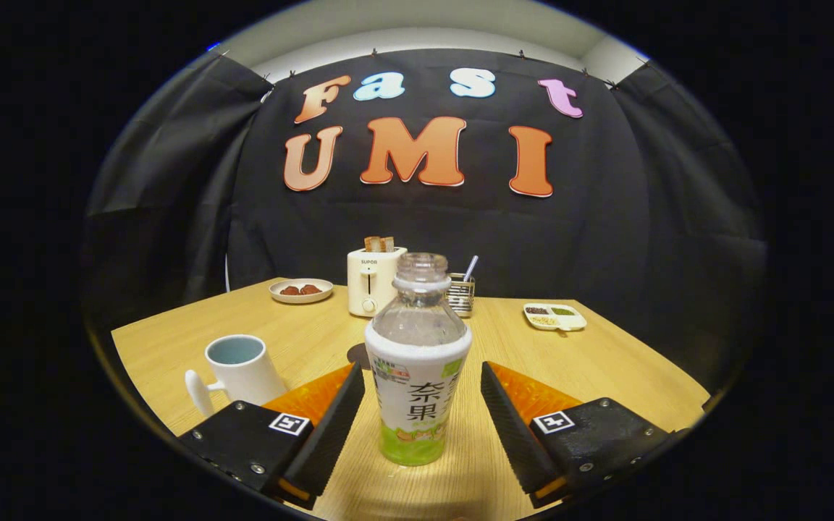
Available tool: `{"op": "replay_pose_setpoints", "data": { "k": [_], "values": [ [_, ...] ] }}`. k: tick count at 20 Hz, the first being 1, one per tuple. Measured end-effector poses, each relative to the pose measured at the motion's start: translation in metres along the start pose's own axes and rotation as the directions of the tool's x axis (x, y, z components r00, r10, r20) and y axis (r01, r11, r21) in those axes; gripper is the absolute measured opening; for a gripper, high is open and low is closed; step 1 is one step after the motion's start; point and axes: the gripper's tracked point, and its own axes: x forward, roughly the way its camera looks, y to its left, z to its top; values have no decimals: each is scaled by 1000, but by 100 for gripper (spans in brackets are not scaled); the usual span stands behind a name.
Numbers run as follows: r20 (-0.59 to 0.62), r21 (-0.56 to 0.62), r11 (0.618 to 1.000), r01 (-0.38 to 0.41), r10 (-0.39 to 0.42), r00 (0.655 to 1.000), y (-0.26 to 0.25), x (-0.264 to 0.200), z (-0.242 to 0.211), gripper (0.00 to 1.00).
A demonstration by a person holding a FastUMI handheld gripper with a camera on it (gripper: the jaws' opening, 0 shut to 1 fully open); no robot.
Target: Take the bottle from table, then pour the juice into the cup, finally place the bottle on the coaster
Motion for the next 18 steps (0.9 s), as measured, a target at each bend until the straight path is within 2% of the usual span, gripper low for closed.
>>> {"op": "replay_pose_setpoints", "data": {
  "k": [5,8,9,12,18],
  "values": [
    [-49,103,995,-12,17,999,3,15,-16,88],
    [-43,105,994,-8,12,999,4,24,-17,73],
    [-41,91,996,-6,10,999,5,22,-16,67],
    [-48,50,999,-21,23,999,10,26,-13,59],
    [-2,-94,995,22,-22,1000,10,30,8,57]
  ]
}}
